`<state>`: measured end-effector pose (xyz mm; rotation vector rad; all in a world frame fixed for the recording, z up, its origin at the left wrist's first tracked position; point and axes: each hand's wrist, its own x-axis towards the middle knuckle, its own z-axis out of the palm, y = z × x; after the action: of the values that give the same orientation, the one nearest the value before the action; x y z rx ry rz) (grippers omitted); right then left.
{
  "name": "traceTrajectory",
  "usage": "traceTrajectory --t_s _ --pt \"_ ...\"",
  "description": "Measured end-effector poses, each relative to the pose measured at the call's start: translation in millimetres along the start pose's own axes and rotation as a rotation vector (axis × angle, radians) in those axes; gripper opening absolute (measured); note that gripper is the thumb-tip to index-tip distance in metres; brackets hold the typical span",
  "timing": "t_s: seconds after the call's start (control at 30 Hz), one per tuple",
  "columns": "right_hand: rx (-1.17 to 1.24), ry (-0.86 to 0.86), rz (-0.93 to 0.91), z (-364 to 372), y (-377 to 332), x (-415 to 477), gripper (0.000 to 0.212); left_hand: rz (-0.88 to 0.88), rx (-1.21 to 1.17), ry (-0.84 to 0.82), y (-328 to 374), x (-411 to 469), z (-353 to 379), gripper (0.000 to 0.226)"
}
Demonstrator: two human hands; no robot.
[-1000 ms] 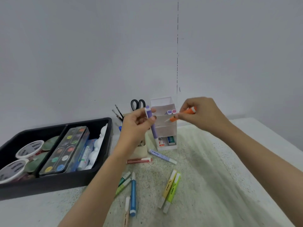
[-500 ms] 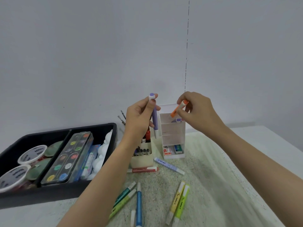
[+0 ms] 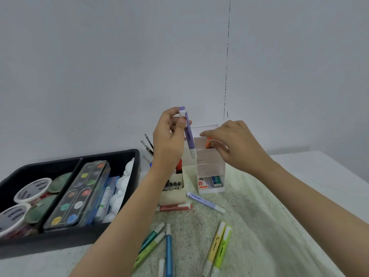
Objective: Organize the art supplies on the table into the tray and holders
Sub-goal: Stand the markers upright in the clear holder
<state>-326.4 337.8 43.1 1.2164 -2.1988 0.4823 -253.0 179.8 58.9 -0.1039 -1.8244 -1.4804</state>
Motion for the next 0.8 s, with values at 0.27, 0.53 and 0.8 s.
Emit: traceTrajectory --t_s 0.27,0.53,0.8 --pt "-0.068 0.017 0.05 14.8 10.4 -11.1 0.012 0.121 0.108 0.008 -0.4 -5.0 2.0 0.027" --pt "-0.008 0.034 0.077 21.9 16.9 -10.4 0.007 0.218 0.21 -0.087 -10.5 -7.7 8.8 0.034" --pt "0.063 0.08 0.199 32.5 20.1 -20.3 0.019 0.332 0.514 -0.178 -38.1 -12.7 8.0 0.013"
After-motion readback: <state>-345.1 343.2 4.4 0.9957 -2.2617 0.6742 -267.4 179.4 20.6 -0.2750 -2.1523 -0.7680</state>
